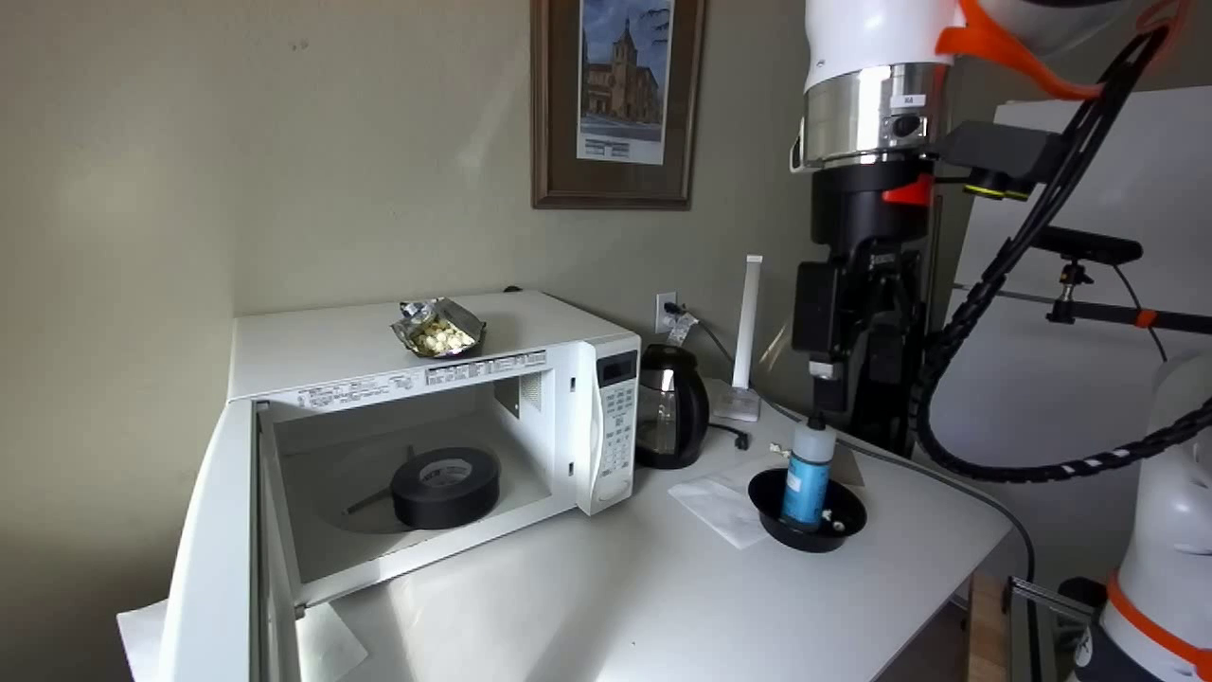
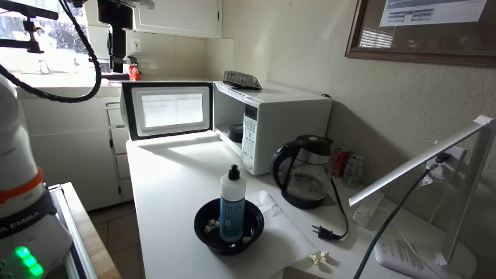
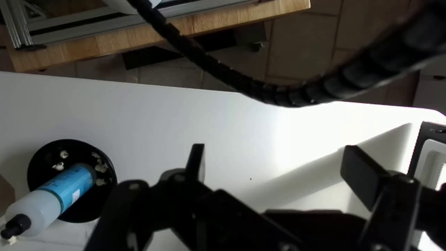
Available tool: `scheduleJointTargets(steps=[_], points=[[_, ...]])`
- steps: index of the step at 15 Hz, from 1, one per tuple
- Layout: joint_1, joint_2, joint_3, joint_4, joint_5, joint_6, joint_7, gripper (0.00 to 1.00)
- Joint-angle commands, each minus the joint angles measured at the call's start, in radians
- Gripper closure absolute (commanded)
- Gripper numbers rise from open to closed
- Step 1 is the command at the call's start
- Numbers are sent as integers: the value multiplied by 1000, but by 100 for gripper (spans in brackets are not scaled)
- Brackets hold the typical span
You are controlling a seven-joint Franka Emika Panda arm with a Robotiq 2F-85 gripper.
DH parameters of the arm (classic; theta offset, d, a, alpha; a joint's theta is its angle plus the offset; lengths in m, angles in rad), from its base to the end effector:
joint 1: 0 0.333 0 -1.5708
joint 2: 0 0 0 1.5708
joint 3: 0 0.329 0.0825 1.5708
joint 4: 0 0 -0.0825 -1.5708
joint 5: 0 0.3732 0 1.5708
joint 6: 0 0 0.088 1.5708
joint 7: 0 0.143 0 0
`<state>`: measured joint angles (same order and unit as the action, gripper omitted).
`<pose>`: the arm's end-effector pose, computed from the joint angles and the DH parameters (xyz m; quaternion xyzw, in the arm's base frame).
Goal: Pick up the black masking tape from inside the microwave and put it on the kitchen counter
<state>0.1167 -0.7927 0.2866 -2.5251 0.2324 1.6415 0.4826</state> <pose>0.2496 0.1489 0.4818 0.9934 -0.1008 -0.0549 0.0080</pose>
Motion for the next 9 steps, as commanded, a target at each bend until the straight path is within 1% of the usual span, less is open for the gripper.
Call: scheduleJointTargets(steps=[1,5,7,9], points=[[-68,83,24,-1,74,99,123,0],[-116,125,-6,-70,83,281,228,0],[-139,183,-5,-96,81,400,295,0],[-145,262,4,-112,92,543,379,0]])
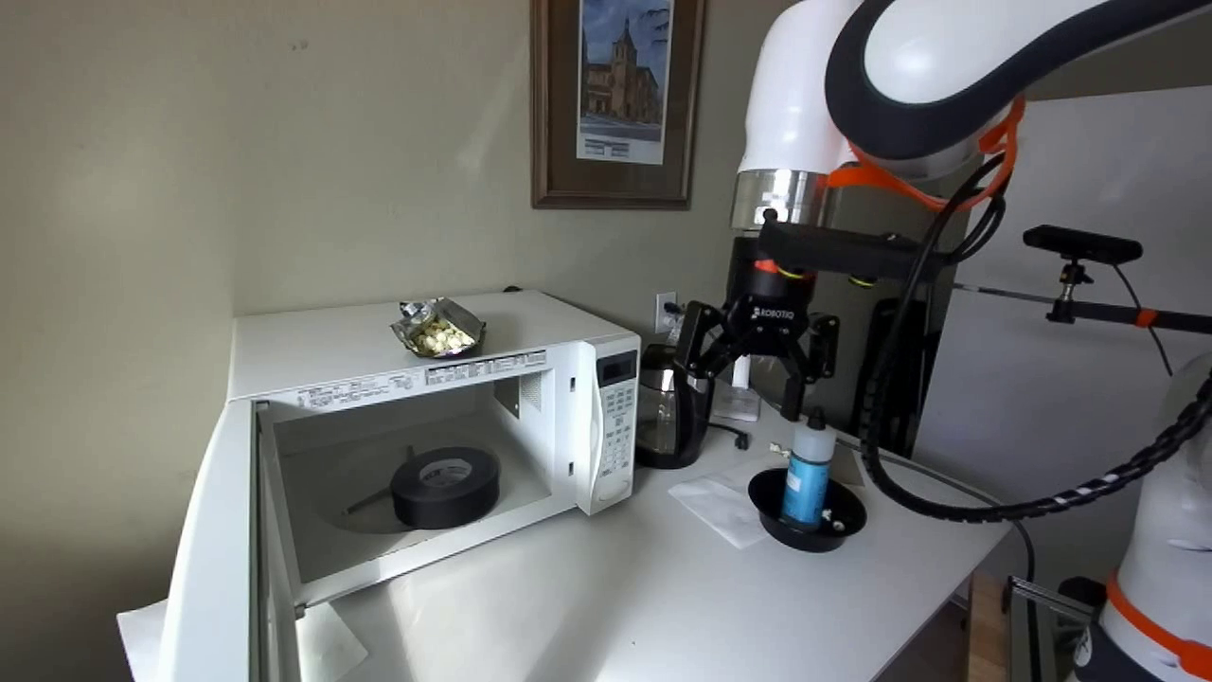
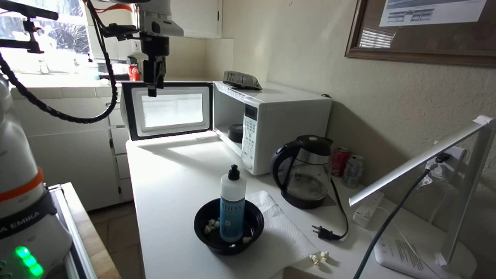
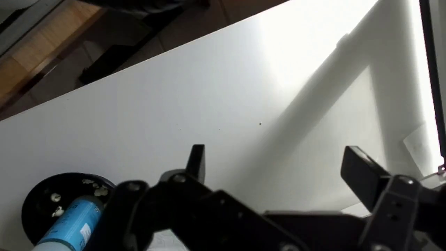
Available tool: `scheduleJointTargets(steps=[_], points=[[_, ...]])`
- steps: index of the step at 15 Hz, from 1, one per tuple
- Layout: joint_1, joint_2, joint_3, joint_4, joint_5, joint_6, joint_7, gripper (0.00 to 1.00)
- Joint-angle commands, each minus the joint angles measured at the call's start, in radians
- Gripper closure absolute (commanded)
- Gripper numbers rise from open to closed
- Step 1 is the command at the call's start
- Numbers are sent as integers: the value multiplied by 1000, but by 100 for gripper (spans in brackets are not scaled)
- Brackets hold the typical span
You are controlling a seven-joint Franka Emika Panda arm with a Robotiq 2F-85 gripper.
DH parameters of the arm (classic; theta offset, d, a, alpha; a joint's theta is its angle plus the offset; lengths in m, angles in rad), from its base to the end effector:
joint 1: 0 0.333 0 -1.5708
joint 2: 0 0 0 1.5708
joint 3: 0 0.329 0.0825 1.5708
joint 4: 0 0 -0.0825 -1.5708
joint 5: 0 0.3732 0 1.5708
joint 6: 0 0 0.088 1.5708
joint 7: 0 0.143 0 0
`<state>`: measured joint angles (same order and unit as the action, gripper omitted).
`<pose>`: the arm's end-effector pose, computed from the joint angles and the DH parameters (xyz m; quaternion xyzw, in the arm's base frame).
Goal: Pick up the black masking tape from inside the microwave and put it on the kitchen counter
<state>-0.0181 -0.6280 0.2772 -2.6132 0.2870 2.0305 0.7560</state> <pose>0.3301 0.1113 0.4257 -0.9433 0.3278 0.0064 0.0517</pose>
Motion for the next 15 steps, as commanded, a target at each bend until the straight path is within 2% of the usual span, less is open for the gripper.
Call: scheduleJointTargets(steps=[1,2,3,5,8,11,15], points=[[2,143,7,-24,61,201,143,0],[41,176,-26,-19,117,220,128,0],[29,102,-28,-28,31,171,108,0],[44,158,-38,-28,70,211,116,0],[51,176,-44,-22,78,215,122,0],[46,256,-30,-10,112,345,194,0],[73,375,-2,-4,121,575,321,0]])
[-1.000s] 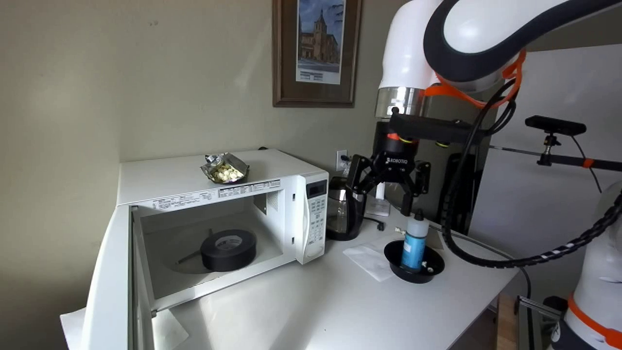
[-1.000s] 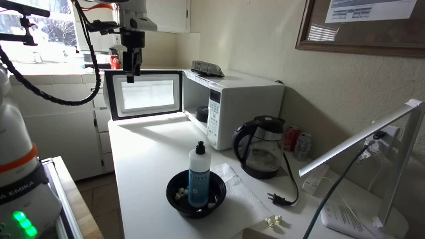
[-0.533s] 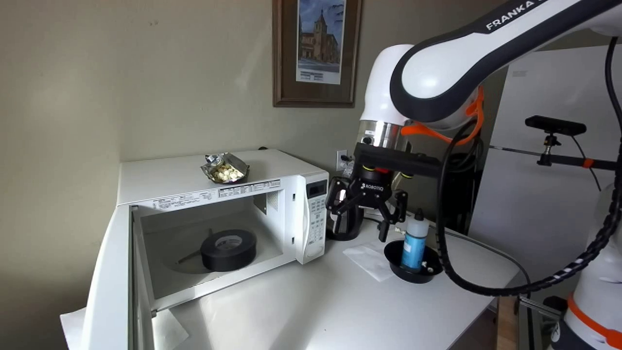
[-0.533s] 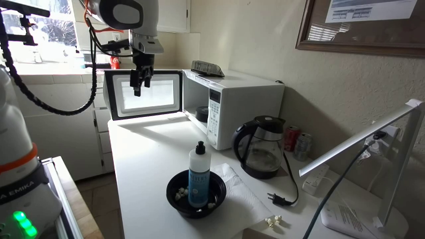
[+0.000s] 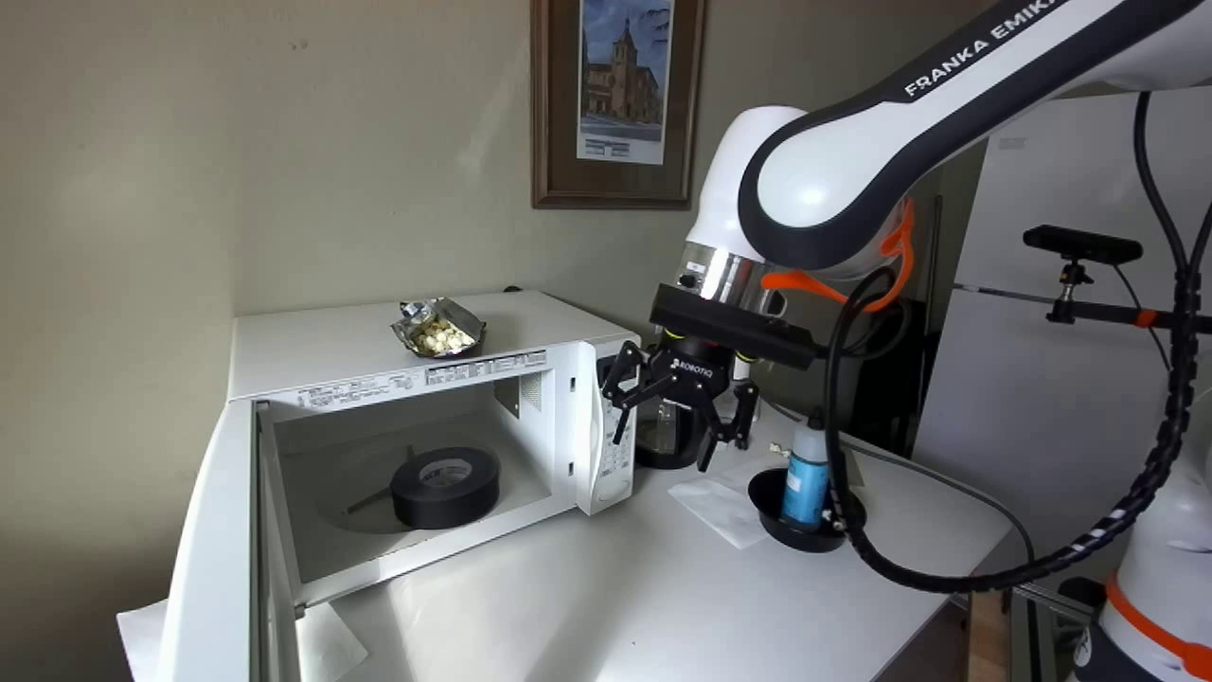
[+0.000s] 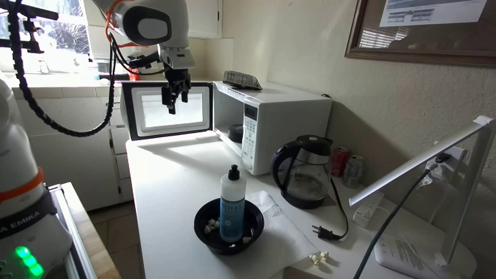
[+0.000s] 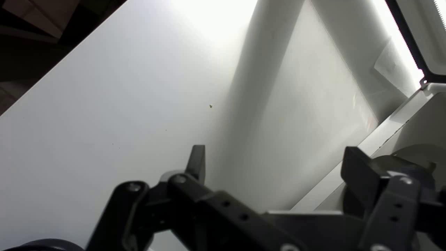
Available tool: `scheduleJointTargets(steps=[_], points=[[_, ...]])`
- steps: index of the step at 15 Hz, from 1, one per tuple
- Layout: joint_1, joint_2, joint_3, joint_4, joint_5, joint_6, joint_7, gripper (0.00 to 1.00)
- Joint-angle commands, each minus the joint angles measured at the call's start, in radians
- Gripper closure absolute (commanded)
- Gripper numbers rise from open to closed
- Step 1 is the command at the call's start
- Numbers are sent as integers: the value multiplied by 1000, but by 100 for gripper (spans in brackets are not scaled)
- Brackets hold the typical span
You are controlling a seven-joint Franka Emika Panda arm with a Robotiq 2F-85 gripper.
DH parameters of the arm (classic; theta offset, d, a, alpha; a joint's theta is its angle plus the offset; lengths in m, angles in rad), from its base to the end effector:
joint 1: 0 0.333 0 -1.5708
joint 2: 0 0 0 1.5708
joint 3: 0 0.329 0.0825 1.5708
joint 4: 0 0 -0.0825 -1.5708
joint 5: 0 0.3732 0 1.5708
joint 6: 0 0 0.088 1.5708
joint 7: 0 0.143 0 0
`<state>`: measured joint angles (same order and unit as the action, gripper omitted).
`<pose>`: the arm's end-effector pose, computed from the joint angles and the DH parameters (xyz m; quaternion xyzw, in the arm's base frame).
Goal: Pick up the black masking tape from inside the microwave and put it on the kitchen counter
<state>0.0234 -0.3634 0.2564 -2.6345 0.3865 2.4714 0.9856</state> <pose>0.3977 0.1182 0.3656 -0.8713 0.4724 -0.0283 0.1299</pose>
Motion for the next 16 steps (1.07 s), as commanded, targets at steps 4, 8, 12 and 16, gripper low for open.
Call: scheduleJointTargets(steps=[4,8,12,16], points=[[74,259,52,49,-22,304,239,0],[97,198,2,19,-15,268,187,0],[57,247,25,32,-103,371,304,0],[-125,313,134,18,-446,565,626,0]])
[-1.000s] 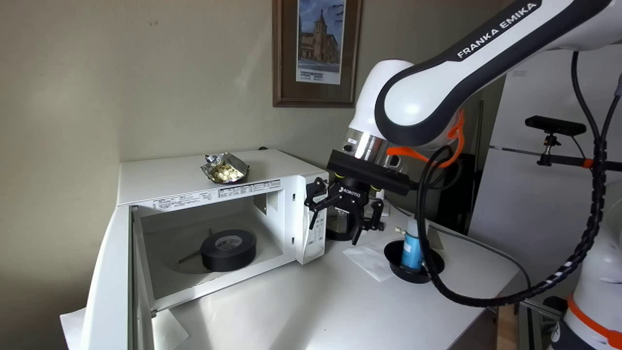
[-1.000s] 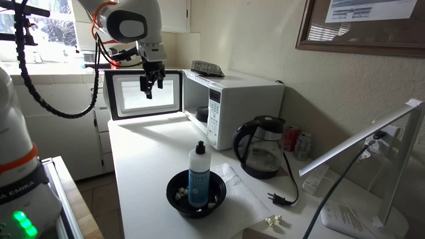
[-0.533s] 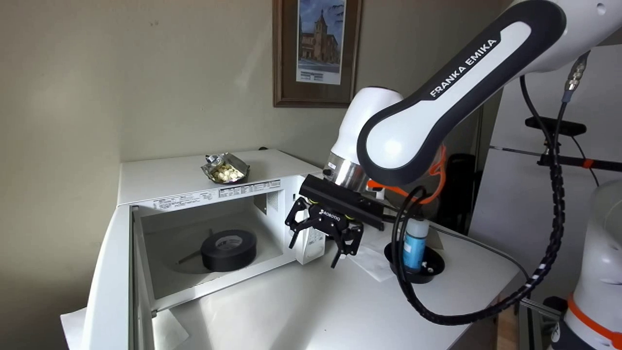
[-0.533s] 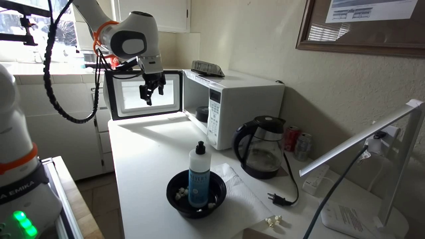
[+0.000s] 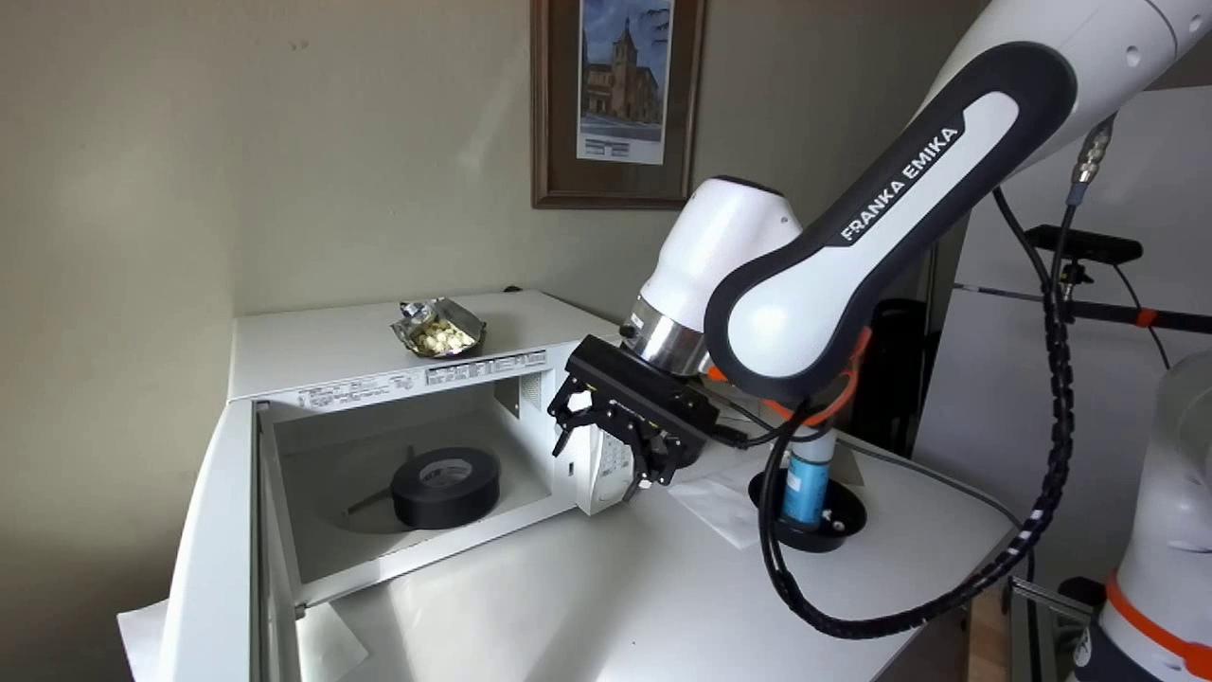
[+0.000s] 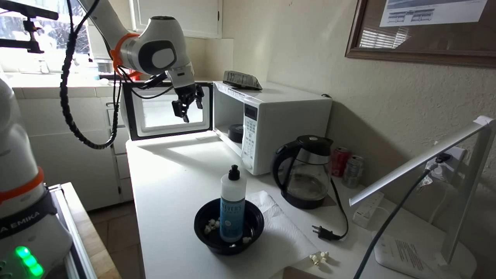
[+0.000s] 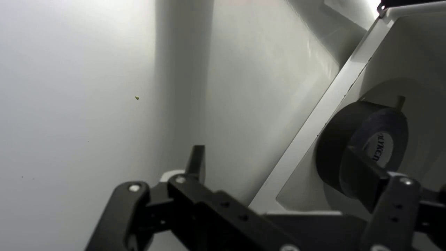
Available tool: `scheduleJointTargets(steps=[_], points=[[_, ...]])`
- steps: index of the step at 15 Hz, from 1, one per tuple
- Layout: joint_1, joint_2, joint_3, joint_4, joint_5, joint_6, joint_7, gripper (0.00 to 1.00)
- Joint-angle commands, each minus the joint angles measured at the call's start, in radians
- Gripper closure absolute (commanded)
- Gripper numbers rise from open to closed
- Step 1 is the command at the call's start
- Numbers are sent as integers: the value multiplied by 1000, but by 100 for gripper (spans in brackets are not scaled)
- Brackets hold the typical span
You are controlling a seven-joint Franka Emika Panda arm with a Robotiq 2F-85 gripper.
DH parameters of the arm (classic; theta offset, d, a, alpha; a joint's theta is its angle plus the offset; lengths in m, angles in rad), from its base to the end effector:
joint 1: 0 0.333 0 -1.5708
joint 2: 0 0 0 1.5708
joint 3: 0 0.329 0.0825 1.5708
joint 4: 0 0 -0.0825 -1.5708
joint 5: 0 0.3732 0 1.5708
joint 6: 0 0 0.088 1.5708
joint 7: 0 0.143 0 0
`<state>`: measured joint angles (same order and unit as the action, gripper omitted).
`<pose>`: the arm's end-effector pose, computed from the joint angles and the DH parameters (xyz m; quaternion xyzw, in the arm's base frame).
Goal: Pick up the black masking tape from inside the microwave and put it on the kitchen counter
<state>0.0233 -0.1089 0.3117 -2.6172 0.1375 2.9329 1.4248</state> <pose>0.4489 0.1468 0.3205 -0.8035 0.5574 -0.1242 0.1681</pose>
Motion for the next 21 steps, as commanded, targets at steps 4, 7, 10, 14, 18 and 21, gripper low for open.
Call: scheduleJointTargets(steps=[4,7,10,14,18,21], points=[[-254,57,147,45,-525,28,452,0],[-219,44,103,16,-424,71,331,0],[-219,44,103,16,-424,71,326,0],[-240,45,115,32,-497,66,377,0],[-288,35,133,75,-685,49,528,0],[-323,44,158,131,-888,35,704,0]])
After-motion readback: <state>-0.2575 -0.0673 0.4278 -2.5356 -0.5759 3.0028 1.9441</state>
